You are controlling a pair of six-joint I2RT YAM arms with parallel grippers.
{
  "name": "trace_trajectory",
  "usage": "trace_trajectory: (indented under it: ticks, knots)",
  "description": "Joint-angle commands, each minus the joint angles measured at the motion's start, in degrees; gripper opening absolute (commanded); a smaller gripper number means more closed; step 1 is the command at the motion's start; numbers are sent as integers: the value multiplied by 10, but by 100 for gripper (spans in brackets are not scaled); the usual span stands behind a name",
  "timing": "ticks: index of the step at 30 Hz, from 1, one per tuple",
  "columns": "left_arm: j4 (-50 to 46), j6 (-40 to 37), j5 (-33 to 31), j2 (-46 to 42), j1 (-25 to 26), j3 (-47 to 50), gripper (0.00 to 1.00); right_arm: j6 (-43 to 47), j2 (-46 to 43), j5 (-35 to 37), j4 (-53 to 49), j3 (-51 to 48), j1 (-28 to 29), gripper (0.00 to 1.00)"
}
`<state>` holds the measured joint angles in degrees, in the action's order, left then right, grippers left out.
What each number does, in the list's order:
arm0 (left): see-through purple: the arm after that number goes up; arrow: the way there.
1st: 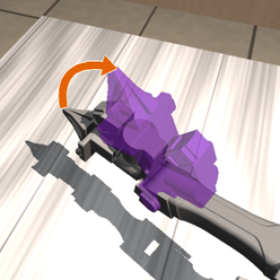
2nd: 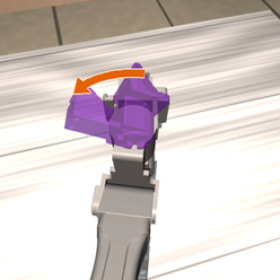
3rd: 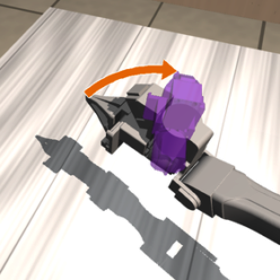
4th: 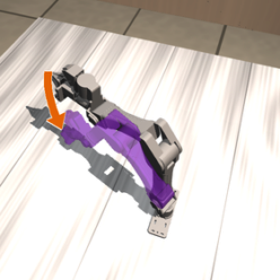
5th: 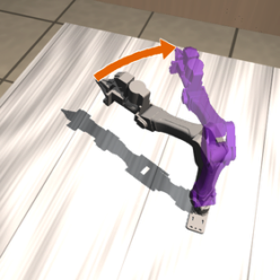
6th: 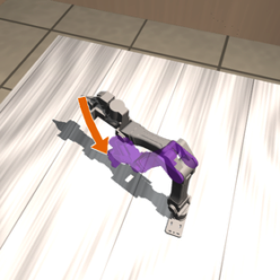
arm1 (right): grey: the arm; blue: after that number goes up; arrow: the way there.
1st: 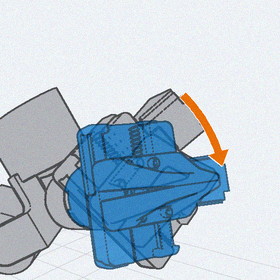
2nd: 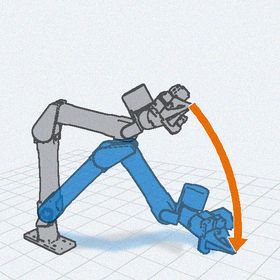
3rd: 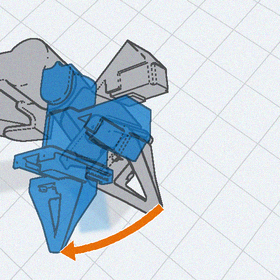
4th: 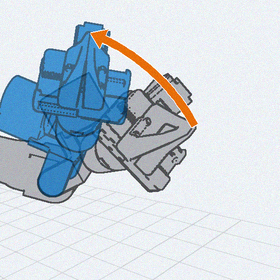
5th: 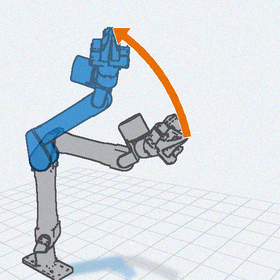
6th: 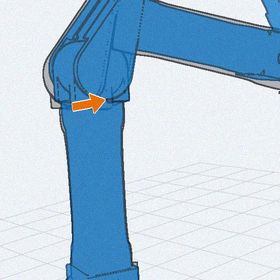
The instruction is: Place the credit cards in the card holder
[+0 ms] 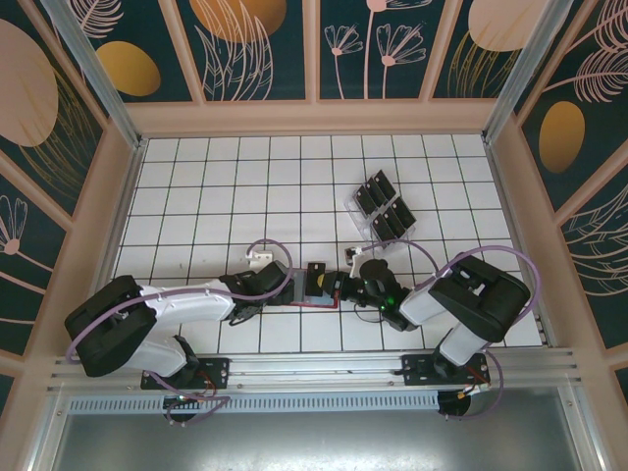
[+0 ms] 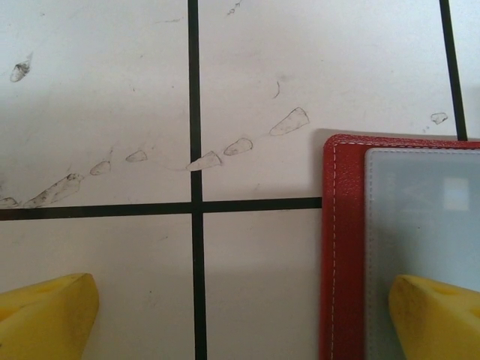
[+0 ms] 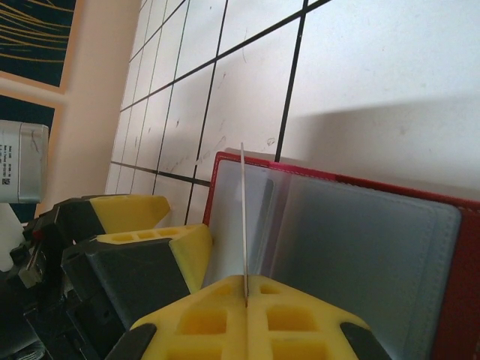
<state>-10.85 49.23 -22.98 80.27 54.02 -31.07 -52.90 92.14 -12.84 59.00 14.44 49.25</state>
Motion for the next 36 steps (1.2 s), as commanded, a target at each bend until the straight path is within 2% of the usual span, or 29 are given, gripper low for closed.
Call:
trace_trajectory:
  ticks: [1,16,24,36]
  knots:
    - [-52,0,0,-10,2,15,98,-15,-2,1,20,-11,1,0]
    - [-62,-13,0,-45,1,1,98,21,-8,31,-110,3,0,0]
    - [-40,-41,13,-48,3,-4,98,26,-5,26,-121,14,-2,0]
    - [-47,-62,-6,-13,10,0,99,23,-7,25,-121,14,-2,0]
